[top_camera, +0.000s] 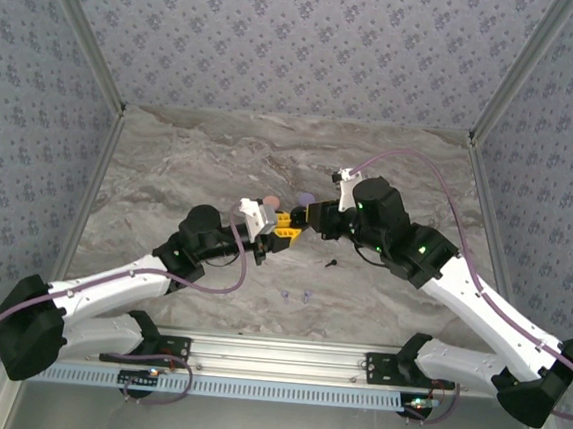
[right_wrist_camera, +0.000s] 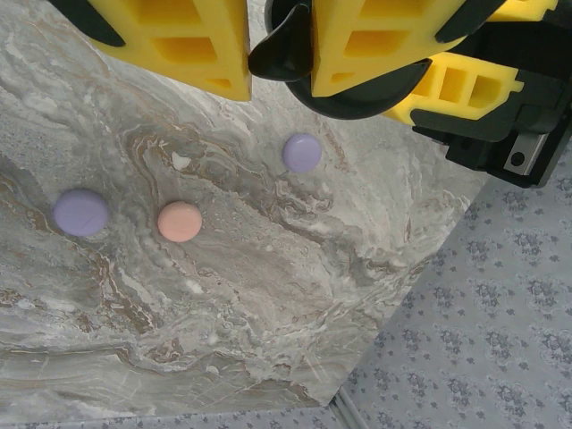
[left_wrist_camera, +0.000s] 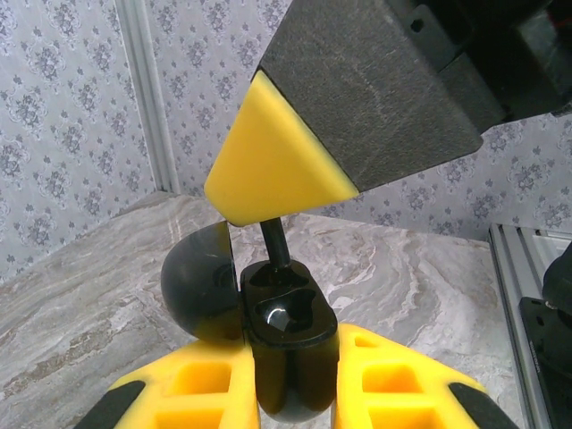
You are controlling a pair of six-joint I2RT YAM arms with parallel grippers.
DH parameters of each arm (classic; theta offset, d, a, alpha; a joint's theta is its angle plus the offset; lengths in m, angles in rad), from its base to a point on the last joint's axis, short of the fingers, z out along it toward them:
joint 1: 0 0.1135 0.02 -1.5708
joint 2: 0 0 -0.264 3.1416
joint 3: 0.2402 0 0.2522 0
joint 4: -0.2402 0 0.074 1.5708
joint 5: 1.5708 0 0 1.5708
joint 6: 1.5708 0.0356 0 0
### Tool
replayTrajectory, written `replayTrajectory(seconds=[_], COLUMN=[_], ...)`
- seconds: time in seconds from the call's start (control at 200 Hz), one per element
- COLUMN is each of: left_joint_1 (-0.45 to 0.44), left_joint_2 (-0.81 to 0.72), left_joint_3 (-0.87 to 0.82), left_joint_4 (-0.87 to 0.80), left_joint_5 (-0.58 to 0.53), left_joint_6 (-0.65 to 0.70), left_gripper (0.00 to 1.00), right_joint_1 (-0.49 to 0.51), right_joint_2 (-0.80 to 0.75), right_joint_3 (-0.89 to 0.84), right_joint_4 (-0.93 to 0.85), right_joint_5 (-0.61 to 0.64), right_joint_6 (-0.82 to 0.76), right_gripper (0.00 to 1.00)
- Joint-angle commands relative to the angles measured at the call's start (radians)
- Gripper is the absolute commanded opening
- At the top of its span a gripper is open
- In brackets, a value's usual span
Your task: Insert the wireless bluetooth earbuds into the charging case
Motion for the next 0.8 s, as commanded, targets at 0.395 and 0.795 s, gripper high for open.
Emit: replayTrajectory(seconds=[0.395, 0.795], left_joint_1=[-0.009, -0.01], left_joint_2=[-0.019, -0.021], left_joint_3=[0.008, 0.004], left_joint_4=[0.054, 0.061], left_joint_5=[0.016, 0.01], left_joint_6=[0.017, 0.013], left_gripper=[0.07, 0.07], right_joint_1=[-0.004, -0.003], right_joint_2=[0.01, 0.042], right_joint_3=[0.025, 0.027], right_joint_4=[0.016, 0.007], right_joint_5=[-0.077, -0.11], right_joint_6=[0.034, 0.028], right_gripper=[0.24, 0.24])
